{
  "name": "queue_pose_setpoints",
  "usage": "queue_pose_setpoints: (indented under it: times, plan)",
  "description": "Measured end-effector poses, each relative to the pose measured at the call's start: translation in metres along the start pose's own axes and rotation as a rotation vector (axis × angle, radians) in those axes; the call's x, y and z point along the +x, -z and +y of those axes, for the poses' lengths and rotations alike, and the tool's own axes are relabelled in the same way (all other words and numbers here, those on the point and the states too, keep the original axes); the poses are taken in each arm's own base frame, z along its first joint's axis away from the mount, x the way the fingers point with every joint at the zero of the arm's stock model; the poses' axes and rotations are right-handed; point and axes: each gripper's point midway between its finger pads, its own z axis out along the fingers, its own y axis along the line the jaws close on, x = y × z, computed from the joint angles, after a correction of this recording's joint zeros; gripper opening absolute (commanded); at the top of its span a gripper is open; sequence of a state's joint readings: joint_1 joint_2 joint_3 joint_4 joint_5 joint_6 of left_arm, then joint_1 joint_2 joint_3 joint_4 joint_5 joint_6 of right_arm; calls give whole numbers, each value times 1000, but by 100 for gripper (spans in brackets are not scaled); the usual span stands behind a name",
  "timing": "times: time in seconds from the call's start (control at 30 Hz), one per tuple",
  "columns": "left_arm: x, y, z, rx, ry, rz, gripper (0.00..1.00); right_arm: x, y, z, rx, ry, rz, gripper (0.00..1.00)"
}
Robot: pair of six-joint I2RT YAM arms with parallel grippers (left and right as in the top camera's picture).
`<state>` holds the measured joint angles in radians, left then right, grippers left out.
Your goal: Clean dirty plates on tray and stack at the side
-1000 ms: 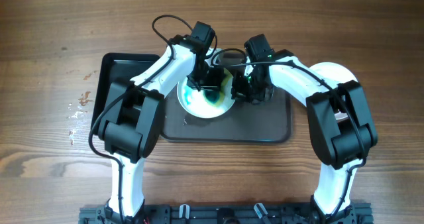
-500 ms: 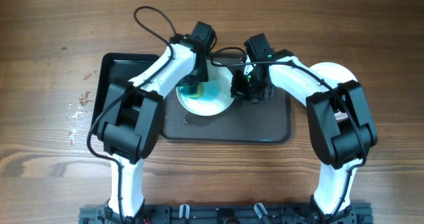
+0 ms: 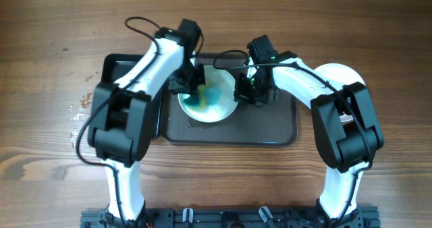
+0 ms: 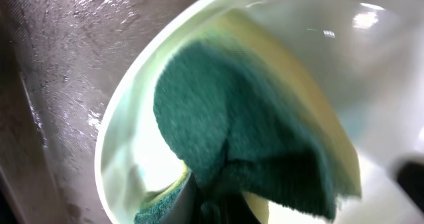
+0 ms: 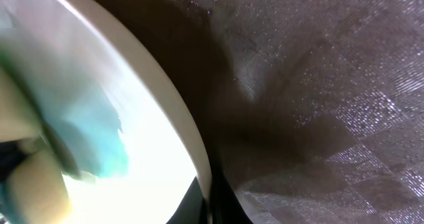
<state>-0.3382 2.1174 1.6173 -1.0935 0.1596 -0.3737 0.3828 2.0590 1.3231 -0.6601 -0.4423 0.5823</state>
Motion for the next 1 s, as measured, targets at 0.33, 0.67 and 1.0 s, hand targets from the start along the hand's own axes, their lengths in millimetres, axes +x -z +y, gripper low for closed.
queue_pose_setpoints:
  times: [0.33, 0.67, 1.0]
  plan:
    - [-40, 68, 35, 142, 124, -158, 4, -1, 1, 0, -11, 15, 0, 4]
    - [-45, 68, 35, 134, 120, -179, 4, 5, 27, -19, 133, 38, -39, 4]
    - [-49, 69, 36, 129, 119, -197, 4, -8, 164, -27, 373, 122, -449, 4]
